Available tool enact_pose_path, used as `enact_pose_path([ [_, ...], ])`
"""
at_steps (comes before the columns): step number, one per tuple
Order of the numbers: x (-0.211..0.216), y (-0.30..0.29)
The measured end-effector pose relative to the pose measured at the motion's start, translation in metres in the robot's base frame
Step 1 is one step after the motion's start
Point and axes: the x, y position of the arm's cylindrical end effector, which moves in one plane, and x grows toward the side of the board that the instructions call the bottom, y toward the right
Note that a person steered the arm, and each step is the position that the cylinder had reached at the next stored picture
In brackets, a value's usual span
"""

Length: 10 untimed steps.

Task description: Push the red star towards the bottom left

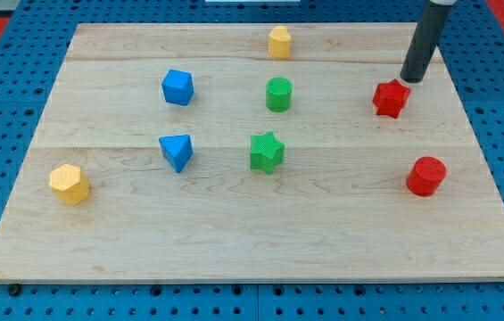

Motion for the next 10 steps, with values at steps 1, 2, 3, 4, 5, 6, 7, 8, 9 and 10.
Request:
enact_pose_path([
  [1, 0.025, 0.000],
  [2, 0.042, -0.012],
  [3, 0.044, -0.032],
  [4, 0.035, -0.058],
  [5, 0.021, -0.079],
  [6, 0.016, -0.091],
  [7, 0.046, -0.090],
  [8, 0.062, -0.092],
  [9, 0.029, -0.093],
  [10, 0.021, -0.111],
])
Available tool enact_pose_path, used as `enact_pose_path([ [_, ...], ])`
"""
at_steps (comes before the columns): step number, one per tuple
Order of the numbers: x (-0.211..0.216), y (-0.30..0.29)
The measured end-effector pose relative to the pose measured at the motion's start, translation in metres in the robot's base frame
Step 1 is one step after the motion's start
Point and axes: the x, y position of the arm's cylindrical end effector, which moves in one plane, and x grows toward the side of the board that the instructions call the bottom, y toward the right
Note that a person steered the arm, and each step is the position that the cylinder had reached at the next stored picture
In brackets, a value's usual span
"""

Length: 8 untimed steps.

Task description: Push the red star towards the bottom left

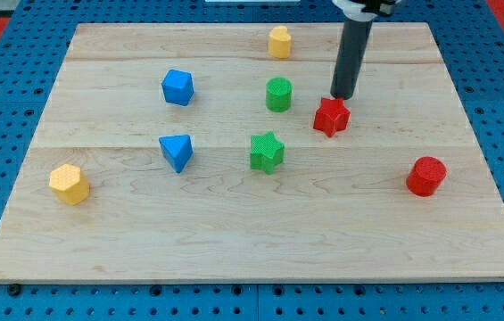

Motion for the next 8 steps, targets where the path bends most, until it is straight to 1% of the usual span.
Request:
enact_pose_path([
  [1, 0.021, -0.004],
  [2, 0.050, 0.013],
  [3, 0.084, 0.013],
  [4, 0.099, 0.016],
  [5, 0.074, 0.024],
  [6, 0.061, -0.004],
  [7, 0.071, -0.032],
  [8, 0.088, -0.037],
])
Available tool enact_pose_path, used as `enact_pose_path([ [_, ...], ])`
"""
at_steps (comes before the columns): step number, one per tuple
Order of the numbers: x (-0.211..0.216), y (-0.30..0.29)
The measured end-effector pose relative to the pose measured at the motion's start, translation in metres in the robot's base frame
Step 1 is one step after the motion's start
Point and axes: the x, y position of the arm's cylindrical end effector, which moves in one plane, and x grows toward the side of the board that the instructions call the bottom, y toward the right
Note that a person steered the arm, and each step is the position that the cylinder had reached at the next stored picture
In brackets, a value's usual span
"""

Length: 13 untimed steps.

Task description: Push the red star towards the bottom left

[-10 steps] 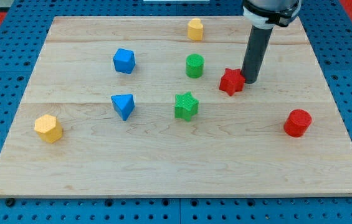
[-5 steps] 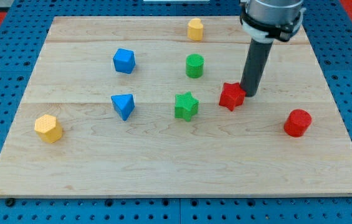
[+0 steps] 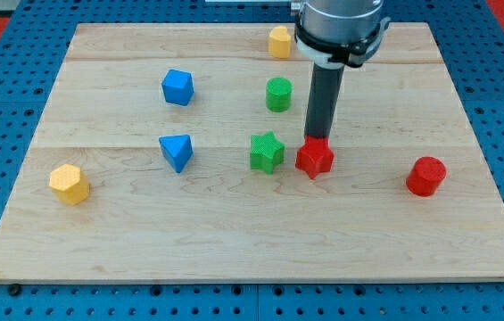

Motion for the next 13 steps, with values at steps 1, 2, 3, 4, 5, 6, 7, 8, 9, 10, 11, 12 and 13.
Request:
enact_pose_path([
  [1, 0.031, 0.000],
  [2, 0.050, 0.001],
  [3, 0.060, 0.028],
  [4, 0.076, 0.053],
  [5, 0.096, 0.025],
  [6, 0.104, 0.001],
  [7, 0.077, 0.036],
  [8, 0.057, 0.023],
  [9, 0.086, 0.005],
  [10, 0.116, -0.001],
  [11, 0.125, -0.026],
  [12, 0.100, -0.019],
  [13, 0.076, -0.022],
])
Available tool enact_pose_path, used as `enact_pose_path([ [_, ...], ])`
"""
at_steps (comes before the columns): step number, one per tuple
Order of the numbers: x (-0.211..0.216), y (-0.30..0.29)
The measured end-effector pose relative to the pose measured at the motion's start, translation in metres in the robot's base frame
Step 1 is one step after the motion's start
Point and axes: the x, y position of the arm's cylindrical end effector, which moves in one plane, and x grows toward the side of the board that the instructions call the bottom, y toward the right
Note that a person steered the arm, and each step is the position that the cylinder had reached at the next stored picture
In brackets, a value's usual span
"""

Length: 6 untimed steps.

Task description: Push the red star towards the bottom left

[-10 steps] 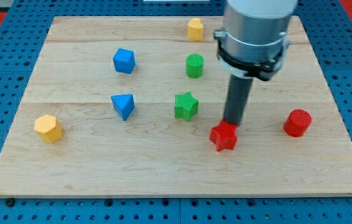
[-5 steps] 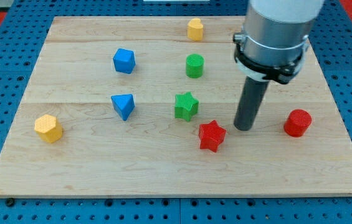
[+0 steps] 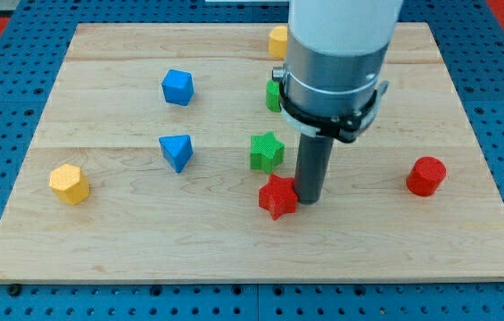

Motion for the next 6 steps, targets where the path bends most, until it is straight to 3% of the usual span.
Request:
enact_pose_path([
  [2, -0.003, -0.044],
  [6, 0.042, -0.132],
])
